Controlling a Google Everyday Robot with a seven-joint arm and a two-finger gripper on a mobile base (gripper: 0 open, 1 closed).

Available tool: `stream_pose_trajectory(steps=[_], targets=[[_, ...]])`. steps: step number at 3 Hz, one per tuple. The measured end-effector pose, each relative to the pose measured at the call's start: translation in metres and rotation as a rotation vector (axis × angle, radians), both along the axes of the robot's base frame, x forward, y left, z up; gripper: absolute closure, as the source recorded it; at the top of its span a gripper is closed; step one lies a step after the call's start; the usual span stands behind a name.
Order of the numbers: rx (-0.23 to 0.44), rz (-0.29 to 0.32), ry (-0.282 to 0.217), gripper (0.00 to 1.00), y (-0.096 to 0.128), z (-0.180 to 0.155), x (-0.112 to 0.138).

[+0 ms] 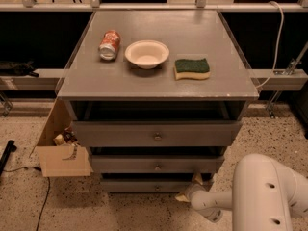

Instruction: Open bottom drawer

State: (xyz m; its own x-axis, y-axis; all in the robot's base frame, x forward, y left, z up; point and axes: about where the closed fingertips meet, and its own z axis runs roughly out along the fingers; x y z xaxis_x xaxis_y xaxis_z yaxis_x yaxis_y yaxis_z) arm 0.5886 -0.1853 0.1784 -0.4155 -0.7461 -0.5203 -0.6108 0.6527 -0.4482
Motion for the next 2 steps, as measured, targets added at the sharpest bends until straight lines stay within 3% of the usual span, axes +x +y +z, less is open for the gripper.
stream_pose_trajectory(steps=[2], targets=[[-0.046, 0.014, 0.015, 0.00, 0.002, -0.017, 0.012]])
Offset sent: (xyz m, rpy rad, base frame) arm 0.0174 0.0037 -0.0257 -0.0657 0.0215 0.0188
